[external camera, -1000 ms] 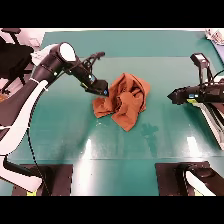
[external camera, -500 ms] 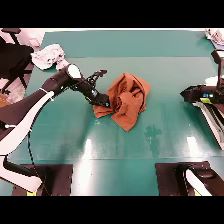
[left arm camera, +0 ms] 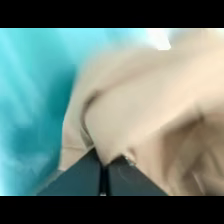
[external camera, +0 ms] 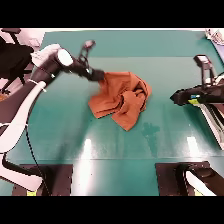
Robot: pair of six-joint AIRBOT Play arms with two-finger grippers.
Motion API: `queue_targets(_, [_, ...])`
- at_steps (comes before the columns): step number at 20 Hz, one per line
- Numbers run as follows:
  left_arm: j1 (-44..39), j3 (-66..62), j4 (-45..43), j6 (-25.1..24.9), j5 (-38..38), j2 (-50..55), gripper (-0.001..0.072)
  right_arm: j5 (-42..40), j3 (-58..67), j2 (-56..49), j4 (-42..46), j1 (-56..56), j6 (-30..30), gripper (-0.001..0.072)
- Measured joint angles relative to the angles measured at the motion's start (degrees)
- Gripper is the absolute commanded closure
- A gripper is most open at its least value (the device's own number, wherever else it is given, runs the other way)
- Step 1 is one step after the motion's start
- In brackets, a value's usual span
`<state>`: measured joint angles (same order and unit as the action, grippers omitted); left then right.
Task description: Fold the shirts.
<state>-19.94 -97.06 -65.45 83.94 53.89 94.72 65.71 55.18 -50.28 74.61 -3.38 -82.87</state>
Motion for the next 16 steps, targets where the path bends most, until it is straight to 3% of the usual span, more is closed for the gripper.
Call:
queue_targets(4, [3.3,-6.71,-9.35,4.13,-8.59,0.72,0.0684,-2.51,0.0,-4.92,-0.02,-5.18,-0.17,0.053])
queue_targets(5, [4.11,-7.39,-10.56,4.61,-9.79,1.46,0.0551,-3.06,0.0,-6.1,-0.04,-6.51,-0.2,0.053])
queue_targets(6, [4.81,-7.87,-11.37,4.94,-10.27,2.32,0.0188,-3.3,0.0,-7.06,-0.02,-7.69,-0.22,0.0529])
queue_targets(7, [5.57,-8.22,-12.17,5.22,-10.27,3.28,0.0009,-3.61,0.0,-7.87,-0.04,-8.85,-0.26,0.0529])
queue_targets(13, [10.58,-9.18,-14.71,8.2,-7.21,5.57,0.0012,-4.81,0.0,-9.97,-0.02,-13.44,-0.44,0.0514])
queue_targets(16, [12.0,-8.92,-15.06,9.86,-0.52,5.6,0.0012,-6.23,0.0,-10.21,0.0,-14.03,-0.9,0.0513])
